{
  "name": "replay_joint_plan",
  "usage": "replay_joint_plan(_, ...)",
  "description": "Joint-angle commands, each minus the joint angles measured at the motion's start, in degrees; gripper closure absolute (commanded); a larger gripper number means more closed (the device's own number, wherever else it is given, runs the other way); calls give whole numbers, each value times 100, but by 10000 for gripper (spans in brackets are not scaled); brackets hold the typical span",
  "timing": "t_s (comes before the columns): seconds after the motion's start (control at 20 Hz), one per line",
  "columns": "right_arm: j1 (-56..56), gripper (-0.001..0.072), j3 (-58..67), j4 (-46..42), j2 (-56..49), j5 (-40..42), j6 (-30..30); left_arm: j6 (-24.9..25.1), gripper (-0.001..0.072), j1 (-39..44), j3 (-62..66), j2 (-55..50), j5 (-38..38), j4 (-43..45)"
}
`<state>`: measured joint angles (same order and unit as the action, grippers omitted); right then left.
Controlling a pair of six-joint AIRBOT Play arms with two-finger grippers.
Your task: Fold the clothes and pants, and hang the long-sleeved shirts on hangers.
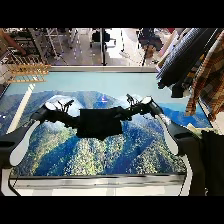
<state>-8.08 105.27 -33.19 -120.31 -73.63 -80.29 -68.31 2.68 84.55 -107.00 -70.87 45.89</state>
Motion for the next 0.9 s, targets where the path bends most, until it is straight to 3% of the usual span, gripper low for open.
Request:
replay_joint_plan(0.0,52,687,264,-236,647,-380,-31,186,705,-188,4,621,-1244,24)
replay_joint_plan(0.1,262,687,262,-474,1478,-378,-404,186,705,-267,-59,1292,-1672,341)
replay_joint_plan(0.25,885,688,262,-1300,2898,-468,-1137,186,705,-319,-533,2507,-1676,866)
replay_joint_plan(0.4,2159,688,262,-1851,4221,-1029,-1482,190,704,-350,-1381,3687,-1676,1169)
replay_joint_plan(0.65,5619,688,-103,-2055,5471,-2367,-1036,271,704,-348,-2837,5180,-1679,1084)
replay_joint_plan(0.85,7838,688,-2223,-2170,6159,-2387,-509,271,704,-350,-3329,5906,-1685,1067)
